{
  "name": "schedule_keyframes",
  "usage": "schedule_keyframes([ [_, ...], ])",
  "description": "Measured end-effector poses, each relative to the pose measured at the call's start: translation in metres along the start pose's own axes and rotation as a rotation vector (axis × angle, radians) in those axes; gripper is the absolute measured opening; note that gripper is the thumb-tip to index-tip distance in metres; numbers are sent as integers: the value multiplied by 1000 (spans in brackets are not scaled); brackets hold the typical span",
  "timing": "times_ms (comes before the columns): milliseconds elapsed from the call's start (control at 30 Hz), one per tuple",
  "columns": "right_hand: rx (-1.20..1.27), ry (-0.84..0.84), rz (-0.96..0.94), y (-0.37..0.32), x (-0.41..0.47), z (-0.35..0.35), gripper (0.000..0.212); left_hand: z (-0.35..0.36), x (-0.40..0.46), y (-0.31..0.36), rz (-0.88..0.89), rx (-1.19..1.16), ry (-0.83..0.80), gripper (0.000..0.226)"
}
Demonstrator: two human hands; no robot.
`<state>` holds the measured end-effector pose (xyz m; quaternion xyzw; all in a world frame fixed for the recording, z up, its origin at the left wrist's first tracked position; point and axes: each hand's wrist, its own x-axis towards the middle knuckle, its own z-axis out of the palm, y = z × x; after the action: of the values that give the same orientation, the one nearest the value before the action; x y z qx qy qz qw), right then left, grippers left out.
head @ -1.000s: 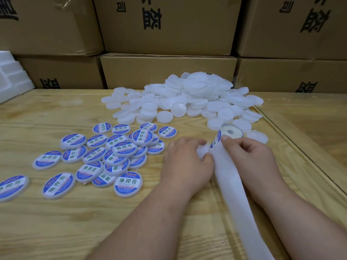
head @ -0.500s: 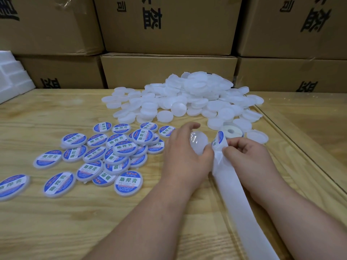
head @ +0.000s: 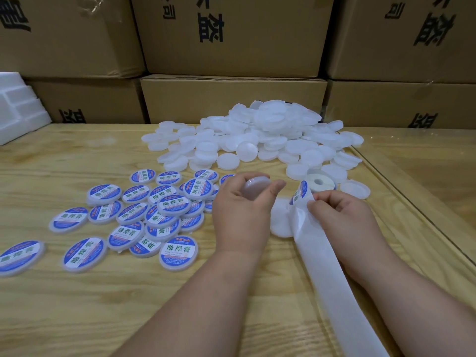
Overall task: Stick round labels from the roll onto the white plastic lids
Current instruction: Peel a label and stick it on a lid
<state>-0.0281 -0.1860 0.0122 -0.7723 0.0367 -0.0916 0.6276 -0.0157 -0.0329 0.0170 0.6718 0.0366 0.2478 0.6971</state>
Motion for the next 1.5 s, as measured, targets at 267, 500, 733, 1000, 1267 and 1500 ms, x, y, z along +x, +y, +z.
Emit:
schedule_keyframes([
  [267,10,2,-7,-2,-1,0,18,1,-2,1,105,19,-90,12],
  [500,61,3,-15,-6,-3,1,22,2,-4,-2,100,24,-148,14],
  [733,77,-16,-65,-6,-4,3,26,7,-7,-3,115,110,-289,29],
  [1000,117,-60,-82,-7,-5,5,20,6,-8,-2,106,153,-355,30],
  [1267,68,-15,-62,-5,-4,4,28,7,-7,-4,72,207,-310,23],
  [1500,85,-48,-70,-9,-7,5,38,6,-8,-3,97,190,-364,24],
])
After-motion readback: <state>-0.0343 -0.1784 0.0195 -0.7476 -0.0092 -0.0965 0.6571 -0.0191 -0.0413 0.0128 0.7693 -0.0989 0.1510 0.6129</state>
